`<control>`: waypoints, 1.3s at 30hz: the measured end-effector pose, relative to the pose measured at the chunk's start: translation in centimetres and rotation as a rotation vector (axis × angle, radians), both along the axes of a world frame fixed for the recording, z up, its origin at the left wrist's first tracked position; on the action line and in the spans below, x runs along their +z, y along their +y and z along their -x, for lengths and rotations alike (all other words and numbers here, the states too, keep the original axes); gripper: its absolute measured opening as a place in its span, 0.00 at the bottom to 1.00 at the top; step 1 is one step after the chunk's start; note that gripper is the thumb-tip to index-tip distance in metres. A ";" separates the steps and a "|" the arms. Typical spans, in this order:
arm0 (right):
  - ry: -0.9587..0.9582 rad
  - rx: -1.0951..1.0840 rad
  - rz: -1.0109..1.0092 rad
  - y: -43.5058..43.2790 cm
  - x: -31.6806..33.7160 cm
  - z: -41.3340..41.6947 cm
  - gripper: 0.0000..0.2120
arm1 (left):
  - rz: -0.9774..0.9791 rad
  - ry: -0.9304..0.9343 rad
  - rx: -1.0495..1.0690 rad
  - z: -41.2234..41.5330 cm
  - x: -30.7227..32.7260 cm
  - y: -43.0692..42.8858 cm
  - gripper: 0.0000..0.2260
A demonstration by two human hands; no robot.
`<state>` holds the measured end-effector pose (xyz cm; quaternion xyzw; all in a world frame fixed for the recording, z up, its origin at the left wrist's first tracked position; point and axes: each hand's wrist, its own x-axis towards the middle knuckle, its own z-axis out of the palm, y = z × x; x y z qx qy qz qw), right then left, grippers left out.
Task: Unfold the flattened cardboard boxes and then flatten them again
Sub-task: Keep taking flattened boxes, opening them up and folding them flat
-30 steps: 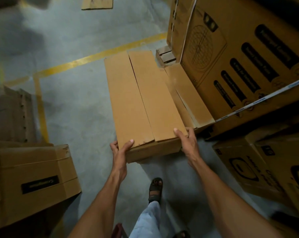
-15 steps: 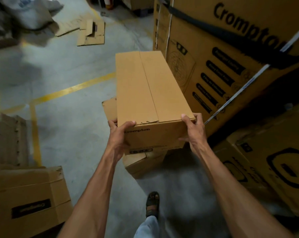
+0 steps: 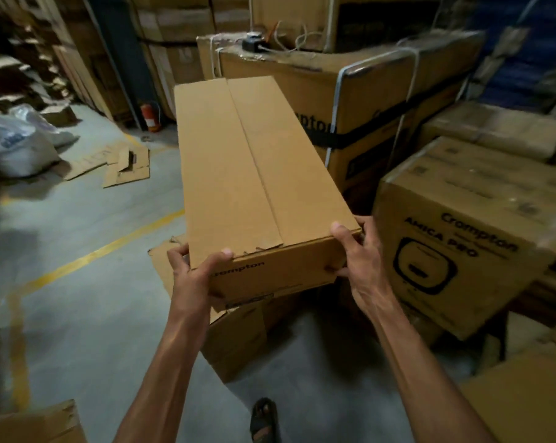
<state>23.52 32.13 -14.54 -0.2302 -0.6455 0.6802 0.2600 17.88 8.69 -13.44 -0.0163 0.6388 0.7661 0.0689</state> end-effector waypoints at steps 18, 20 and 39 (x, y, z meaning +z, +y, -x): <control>0.184 -0.515 -0.029 4.6 6.7 -24.2 0.27 | -0.072 0.132 -0.554 -12.9 6.8 10.8 0.27; 0.192 -0.572 -0.027 5.0 6.9 -25.4 0.26 | -0.076 0.117 -0.615 -13.2 7.2 12.2 0.28; 0.140 -0.913 0.014 13.0 3.7 -14.6 0.11 | 0.057 0.144 -0.958 2.5 5.3 27.0 0.22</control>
